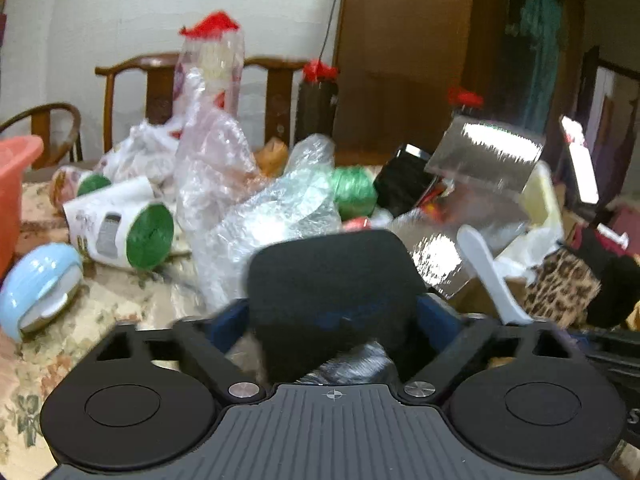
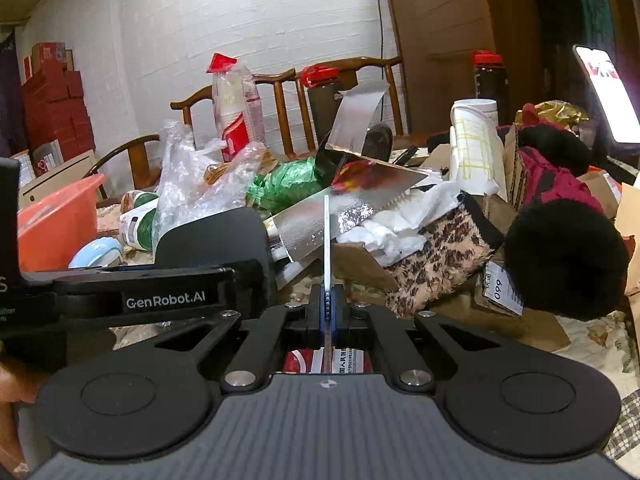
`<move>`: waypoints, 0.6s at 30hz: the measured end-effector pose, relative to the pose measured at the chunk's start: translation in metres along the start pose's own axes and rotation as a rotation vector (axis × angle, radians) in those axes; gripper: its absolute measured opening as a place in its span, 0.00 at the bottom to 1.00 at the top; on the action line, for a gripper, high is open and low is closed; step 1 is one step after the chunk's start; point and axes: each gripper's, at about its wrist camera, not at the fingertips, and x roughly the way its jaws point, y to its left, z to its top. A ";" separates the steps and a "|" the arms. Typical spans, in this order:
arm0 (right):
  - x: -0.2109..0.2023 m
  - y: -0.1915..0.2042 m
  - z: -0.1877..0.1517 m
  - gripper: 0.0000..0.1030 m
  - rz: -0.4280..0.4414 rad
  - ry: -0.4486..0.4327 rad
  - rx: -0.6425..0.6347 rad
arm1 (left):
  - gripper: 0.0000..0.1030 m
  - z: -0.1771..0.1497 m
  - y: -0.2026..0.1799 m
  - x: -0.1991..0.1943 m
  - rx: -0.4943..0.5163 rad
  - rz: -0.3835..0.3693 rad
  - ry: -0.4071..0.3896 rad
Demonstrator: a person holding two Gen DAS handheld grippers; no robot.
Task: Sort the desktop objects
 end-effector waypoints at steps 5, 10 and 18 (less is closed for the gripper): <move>-0.001 0.000 -0.001 0.03 -0.010 -0.002 0.002 | 0.35 0.011 0.009 -0.019 -0.021 -0.060 -0.040; -0.005 0.004 -0.002 0.03 -0.017 -0.005 0.012 | 0.27 0.010 0.004 -0.034 0.009 -0.085 -0.069; -0.008 0.004 0.001 0.03 -0.026 -0.015 0.018 | 0.26 0.009 0.007 -0.037 -0.054 -0.181 -0.033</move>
